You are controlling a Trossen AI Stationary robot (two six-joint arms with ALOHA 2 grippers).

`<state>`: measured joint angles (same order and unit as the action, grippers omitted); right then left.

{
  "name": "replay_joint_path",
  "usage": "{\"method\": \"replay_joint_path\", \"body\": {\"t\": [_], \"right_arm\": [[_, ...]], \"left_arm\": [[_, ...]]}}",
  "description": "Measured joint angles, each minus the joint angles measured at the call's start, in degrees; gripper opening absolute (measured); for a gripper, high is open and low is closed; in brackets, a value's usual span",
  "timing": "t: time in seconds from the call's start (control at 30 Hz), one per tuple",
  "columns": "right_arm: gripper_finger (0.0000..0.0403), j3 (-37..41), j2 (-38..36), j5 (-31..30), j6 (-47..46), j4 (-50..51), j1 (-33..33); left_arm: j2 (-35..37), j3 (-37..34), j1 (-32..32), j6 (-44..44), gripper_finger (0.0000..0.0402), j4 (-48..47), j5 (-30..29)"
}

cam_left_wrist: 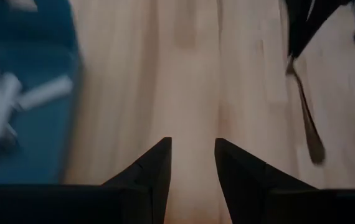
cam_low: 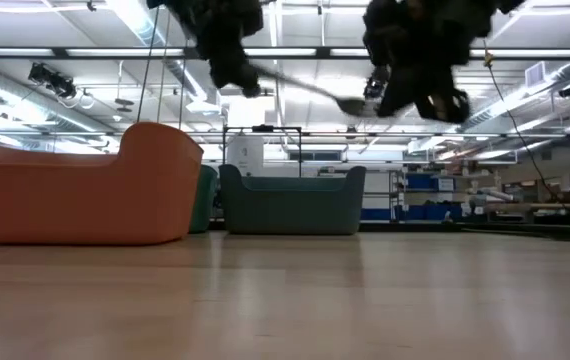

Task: Sort silverware by color (type)
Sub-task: Put the black fork into the green bin

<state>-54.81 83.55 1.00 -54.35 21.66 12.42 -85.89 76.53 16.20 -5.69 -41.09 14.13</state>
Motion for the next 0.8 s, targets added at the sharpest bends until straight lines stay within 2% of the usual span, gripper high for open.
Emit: {"method": "replay_joint_path", "body": {"t": [0.27, 0.4, 0.63, 0.8], "right_arm": [[0.0005, 0.0, -16.1, -7.8, 13.9, -1.2, -13.1], [0.0005, 0.0, -21.5, -12.2, 19.9, -6.9, -18.4], [0.0005, 0.0, -22.6, -9.8, 28.7, -20.6, -25.2], [0.0005, -0.1, -19.6, -6.2, 29.0, -25.9, -27.2]], "left_arm": [[0.0, 6.1, 4.2, -2.3, 0.0132, 10.2, 0.1], [0.0, 8.5, 6.2, 2.6, 0.0132, 15.6, 0.1], [-0.3, 8.7, 8.1, 15.1, 0.0132, 29.1, 0.1], [-0.9, 8.6, 7.9, 17.1, 0.0132, 35.4, 1.6]]}}
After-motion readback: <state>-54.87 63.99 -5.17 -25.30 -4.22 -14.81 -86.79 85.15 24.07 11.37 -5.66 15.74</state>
